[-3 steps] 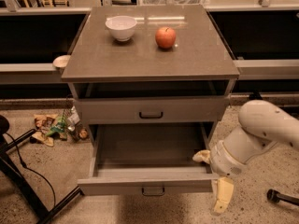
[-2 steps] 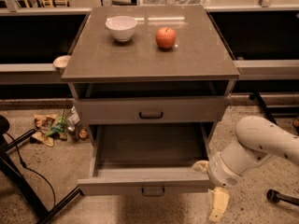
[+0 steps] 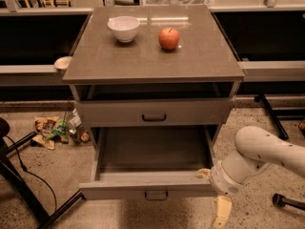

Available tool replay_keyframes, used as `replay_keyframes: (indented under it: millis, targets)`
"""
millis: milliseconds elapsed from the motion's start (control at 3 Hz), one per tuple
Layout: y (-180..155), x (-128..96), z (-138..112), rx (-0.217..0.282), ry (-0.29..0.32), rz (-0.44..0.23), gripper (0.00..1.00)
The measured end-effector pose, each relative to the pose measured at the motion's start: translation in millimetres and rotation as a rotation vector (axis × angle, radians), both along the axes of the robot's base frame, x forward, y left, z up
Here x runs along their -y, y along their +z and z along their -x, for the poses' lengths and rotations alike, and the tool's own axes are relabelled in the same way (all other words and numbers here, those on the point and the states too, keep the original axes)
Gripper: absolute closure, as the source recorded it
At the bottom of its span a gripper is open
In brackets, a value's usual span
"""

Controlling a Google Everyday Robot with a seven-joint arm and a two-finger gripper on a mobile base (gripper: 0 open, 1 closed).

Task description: Close middle drawer

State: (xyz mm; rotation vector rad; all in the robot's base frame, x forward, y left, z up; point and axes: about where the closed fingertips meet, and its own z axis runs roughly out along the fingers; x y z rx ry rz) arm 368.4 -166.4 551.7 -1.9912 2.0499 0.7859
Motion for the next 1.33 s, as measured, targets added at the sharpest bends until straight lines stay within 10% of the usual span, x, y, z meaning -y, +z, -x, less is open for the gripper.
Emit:
replay_keyframes:
  millis: [333, 1333]
  targets:
    - [-39.7, 12.6, 0.8, 0.033, 0.042, -0.027, 0.00]
    - [-124.7, 36.3, -14.2, 0.083, 0.034, -0.063, 0.65]
